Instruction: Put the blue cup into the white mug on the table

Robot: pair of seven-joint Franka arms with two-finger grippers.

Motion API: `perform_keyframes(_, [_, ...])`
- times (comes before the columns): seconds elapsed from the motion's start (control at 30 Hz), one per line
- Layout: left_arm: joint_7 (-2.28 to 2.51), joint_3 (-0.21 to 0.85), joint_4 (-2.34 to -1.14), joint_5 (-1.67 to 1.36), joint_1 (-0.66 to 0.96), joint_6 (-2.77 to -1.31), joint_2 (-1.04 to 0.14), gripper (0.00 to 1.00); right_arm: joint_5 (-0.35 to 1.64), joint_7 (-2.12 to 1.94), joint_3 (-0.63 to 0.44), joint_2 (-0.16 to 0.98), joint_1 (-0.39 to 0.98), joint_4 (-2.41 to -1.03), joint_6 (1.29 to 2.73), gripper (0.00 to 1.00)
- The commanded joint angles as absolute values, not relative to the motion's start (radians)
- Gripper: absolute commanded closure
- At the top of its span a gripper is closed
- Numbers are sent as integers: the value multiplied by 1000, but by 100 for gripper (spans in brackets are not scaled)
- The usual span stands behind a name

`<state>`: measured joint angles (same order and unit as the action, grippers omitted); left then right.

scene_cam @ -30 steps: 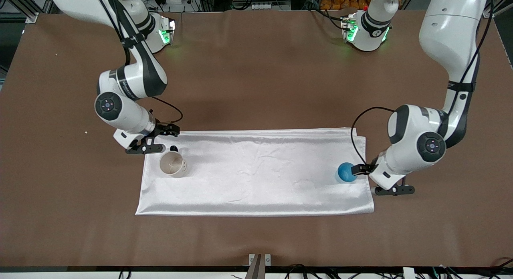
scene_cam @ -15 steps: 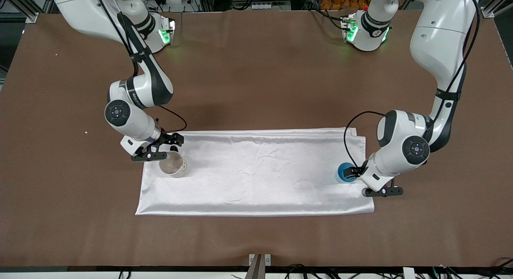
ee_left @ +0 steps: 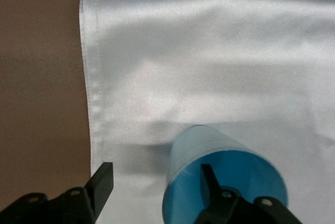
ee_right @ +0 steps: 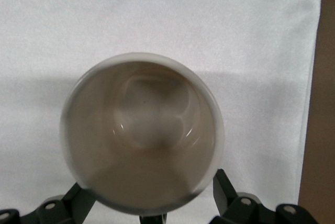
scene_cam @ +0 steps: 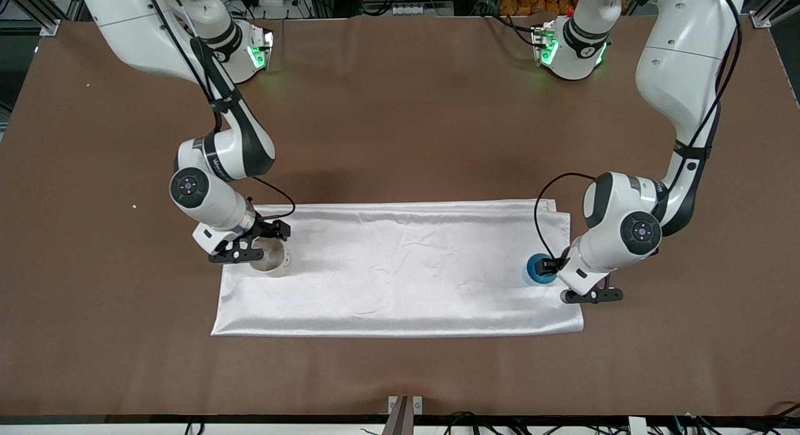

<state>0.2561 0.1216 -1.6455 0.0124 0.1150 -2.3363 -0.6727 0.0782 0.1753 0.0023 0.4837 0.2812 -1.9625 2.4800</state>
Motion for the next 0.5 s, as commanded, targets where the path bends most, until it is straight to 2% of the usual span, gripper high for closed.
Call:
perform_keyframes(0.0, [264, 118, -1660, 0, 118, -2356, -663, 86, 97, 184, 0, 517, 285, -1936, 2513, 41])
perform_keyframes(0.07, [264, 118, -1660, 0, 118, -2356, -663, 100, 95, 184, 0, 517, 287, -1936, 2513, 64])
perform_keyframes(0.17, [264, 118, -1658, 0, 115, -2355, -663, 100, 97, 184, 0, 517, 294, -1936, 2514, 85])
perform_keyframes(0.3, [264, 118, -1658, 0, 112, -2355, -661, 100, 97, 184, 0, 517, 301, -1936, 2514, 98])
perform_keyframes(0.47, [264, 118, -1658, 0, 109, -2355, -650, 100, 97, 184, 0, 517, 308, -1936, 2513, 100])
